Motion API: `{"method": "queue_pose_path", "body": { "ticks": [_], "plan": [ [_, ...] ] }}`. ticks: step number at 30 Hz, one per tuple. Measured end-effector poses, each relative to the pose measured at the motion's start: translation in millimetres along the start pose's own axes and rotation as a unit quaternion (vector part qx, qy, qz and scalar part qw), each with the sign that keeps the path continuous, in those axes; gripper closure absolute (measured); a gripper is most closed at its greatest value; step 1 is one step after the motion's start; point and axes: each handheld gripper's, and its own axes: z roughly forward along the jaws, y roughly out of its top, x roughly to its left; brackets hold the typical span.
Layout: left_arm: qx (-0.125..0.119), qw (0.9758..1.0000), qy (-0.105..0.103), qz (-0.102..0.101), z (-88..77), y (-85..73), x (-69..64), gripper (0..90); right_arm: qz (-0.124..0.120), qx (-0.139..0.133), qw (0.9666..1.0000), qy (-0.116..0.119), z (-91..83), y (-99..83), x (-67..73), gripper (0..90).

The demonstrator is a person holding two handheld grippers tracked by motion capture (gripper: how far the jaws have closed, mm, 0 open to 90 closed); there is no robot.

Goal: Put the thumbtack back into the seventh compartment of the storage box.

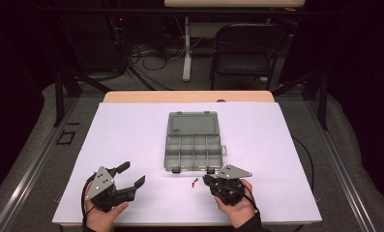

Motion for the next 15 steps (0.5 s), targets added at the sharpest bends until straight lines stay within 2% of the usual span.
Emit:
{"method": "queue_pose_path", "body": {
  "ticks": [12,15],
  "plan": [
    [0.0,1.0,0.002,-0.002,0.1,0.0,0.2,27.2,0.004,-0.007,1.0,0.0,-4.8,6.1,-2.9,85.9],
    [0.001,1.0,0.003,-0.004,0.2,-0.2,0.6,27.2,-0.001,-0.01,1.0,-0.002,-5.8,11.7,-4.0,85.9]
  ]
}}
